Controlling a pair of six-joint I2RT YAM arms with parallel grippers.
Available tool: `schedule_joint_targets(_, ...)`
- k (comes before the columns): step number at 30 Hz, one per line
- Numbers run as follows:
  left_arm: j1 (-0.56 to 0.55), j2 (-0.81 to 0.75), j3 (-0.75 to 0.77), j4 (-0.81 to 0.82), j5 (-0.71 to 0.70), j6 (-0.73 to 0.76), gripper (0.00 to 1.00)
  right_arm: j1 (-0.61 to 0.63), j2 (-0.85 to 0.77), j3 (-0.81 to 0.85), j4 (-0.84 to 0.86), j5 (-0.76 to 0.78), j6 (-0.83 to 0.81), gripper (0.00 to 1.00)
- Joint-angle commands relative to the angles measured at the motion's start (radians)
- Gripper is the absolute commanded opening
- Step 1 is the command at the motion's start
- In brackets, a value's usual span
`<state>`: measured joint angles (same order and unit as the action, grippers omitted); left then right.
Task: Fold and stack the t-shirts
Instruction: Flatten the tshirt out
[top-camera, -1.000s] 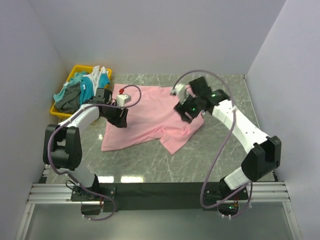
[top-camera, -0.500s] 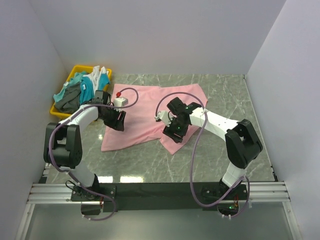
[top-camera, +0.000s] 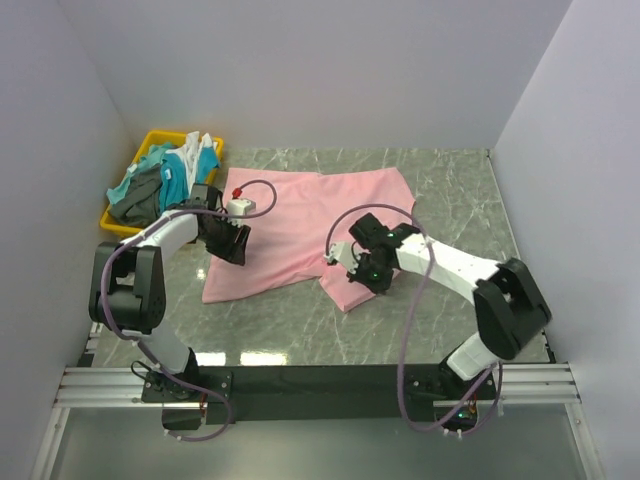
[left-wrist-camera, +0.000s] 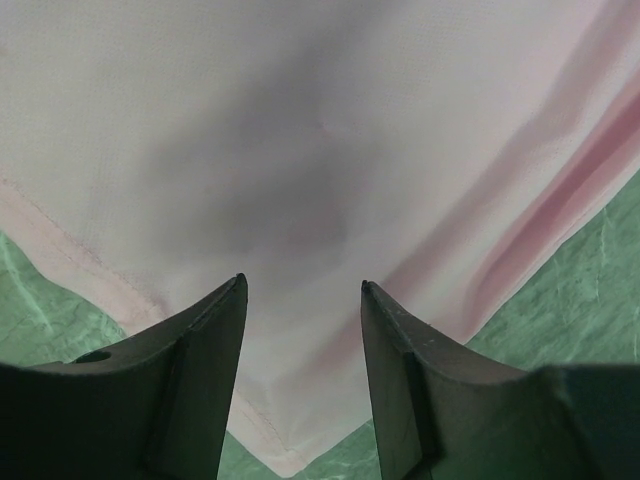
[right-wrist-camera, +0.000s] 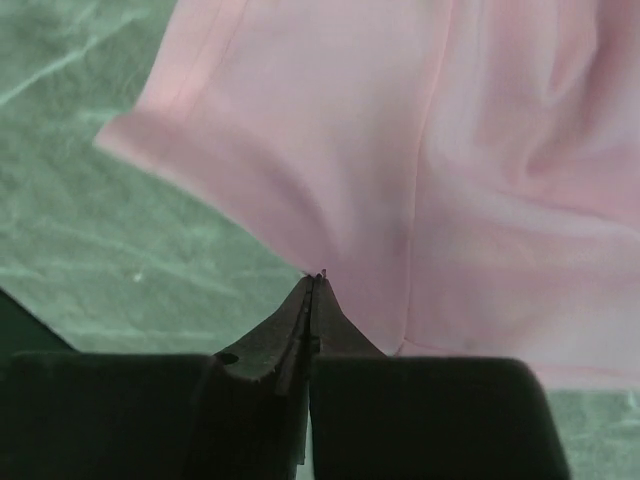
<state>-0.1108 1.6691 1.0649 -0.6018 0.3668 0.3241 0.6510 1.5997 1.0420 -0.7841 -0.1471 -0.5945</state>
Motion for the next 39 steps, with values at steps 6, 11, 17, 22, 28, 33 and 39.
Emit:
schedule_joint_targets(6,-0.001,-0.039,-0.051,0.007,-0.026,0.029,0.54,-0.005,-0.237,-0.189,-0.061,0.056,-0.128,0.00)
schedule_joint_targets(11,0.000,-0.068,-0.071,-0.016,-0.028,0.064,0.52,-0.005,-0.297,-0.293,-0.059,0.072,-0.171,0.00)
schedule_joint_targets(17,-0.001,-0.158,-0.088,-0.081,-0.008,0.151,0.52,-0.007,-0.351,-0.347,-0.086,0.087,-0.192,0.00)
schedule_joint_targets(22,-0.001,-0.213,-0.094,-0.086,-0.020,0.168,0.52,-0.059,-0.403,-0.309,-0.153,0.094,-0.252,0.17)
schedule_joint_targets(28,-0.003,-0.178,-0.092,-0.033,-0.066,0.136,0.52,-0.189,-0.370,-0.050,-0.238,-0.094,-0.157,0.54)
schedule_joint_targets(33,-0.015,-0.128,-0.088,0.020,-0.111,0.124,0.52,-0.205,-0.210,0.026,-0.086,-0.088,0.065,0.50)
schedule_joint_targets(39,-0.046,-0.055,-0.120,0.063,-0.196,0.162,0.52,-0.206,0.008,0.076,0.034,0.009,0.194,0.47)
